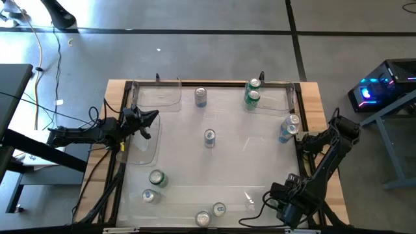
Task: Sort soda cans
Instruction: Put the bottom right green soda can into the top right transparent bin
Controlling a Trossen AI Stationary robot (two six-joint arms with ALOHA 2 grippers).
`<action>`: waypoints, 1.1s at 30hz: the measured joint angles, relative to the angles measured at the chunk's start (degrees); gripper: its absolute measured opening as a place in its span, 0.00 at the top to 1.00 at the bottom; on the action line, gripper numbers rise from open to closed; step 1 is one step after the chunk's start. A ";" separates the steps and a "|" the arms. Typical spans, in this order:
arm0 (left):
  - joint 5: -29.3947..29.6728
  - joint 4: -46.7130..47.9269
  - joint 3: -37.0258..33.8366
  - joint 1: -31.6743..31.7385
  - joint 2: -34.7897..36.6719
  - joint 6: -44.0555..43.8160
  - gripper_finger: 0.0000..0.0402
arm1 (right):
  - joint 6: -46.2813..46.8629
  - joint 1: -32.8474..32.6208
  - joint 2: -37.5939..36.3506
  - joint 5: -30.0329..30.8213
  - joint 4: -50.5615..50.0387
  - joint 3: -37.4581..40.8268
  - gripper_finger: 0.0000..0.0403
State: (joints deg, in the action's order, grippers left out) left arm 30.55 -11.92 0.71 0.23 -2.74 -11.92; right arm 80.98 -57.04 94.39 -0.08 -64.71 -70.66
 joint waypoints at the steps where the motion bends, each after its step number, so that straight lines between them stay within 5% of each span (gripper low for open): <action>1: 0.00 0.00 0.00 0.00 0.02 0.00 0.98 | -0.01 0.00 0.00 0.00 0.00 -0.01 0.28; 9: 0.02 -0.94 0.00 0.00 0.00 0.03 0.98 | -3.30 2.70 0.07 4.00 -2.45 -2.30 0.28; 18: 0.01 -1.74 0.02 -0.02 0.00 0.02 0.98 | -27.31 19.17 0.04 14.70 -16.64 -17.18 0.28; 22: 0.00 -2.41 0.02 -0.02 0.00 -0.02 0.98 | -39.43 29.98 -0.19 19.45 -25.79 -24.70 0.28; 25: 0.02 -3.55 0.02 -0.02 0.02 -0.48 0.98 | -52.20 40.00 -3.58 17.64 -23.26 -25.23 0.28; 33: -0.28 -4.04 0.02 0.00 0.00 -1.51 0.98 | -78.44 76.34 -12.62 17.13 -25.02 -23.18 0.28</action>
State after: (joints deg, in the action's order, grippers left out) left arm 30.26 -15.97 0.73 0.23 -2.74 -13.43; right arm 2.54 19.31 81.77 17.05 -89.73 -93.84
